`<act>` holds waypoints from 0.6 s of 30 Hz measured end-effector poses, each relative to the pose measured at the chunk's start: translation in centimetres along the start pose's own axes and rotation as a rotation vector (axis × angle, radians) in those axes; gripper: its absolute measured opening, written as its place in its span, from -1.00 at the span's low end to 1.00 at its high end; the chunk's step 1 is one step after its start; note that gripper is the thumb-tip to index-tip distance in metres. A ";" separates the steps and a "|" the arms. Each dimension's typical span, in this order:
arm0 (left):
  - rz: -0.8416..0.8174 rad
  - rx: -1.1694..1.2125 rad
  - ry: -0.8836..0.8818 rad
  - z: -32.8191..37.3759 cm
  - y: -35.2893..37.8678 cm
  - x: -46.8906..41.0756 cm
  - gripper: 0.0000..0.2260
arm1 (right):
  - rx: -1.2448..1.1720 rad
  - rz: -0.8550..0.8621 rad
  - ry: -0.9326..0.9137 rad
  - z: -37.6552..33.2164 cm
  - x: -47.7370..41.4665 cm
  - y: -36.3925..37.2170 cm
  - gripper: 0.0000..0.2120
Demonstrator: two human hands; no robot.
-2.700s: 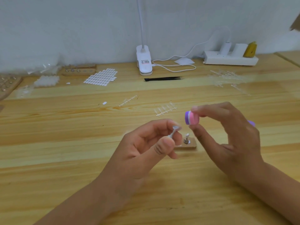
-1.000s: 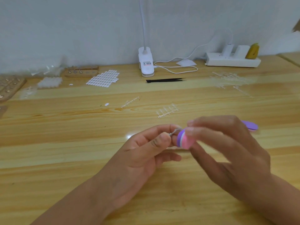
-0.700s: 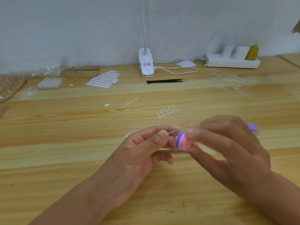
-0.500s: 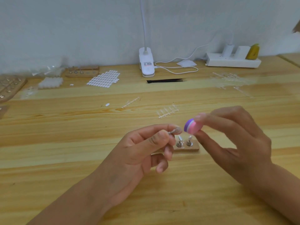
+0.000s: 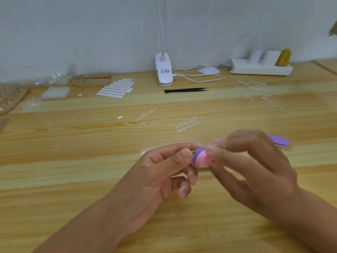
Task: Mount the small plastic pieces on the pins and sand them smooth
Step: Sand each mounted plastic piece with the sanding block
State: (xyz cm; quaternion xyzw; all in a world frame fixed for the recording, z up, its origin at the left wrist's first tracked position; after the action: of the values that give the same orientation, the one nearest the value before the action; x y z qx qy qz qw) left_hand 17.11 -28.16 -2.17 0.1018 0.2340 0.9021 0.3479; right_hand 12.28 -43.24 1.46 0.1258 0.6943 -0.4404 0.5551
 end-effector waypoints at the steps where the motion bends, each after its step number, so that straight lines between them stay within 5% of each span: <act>1: 0.003 0.004 -0.005 0.1 0.0 0.0 -0.66 | 0.013 0.003 0.028 0.7 -0.1 -0.2 -0.76; 18: 0.030 -0.038 -0.011 -0.2 0.6 0.0 -0.69 | -0.119 -0.074 0.027 1.0 0.5 1.0 -0.71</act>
State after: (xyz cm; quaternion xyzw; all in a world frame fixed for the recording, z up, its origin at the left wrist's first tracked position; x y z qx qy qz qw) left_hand 16.70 -28.56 -2.03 0.1037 0.2132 0.9109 0.3377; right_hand 13.49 -43.57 0.58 0.0729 0.7310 -0.4167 0.5355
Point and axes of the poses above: each hand's wrist, its own x-axis away from the middle knuckle, its own y-axis out of the palm, z = x × y, the point moved 6 cm from there along -x, towards the middle knuckle, and after that the axes turned 3 degrees about x, right-handed, at the moved point
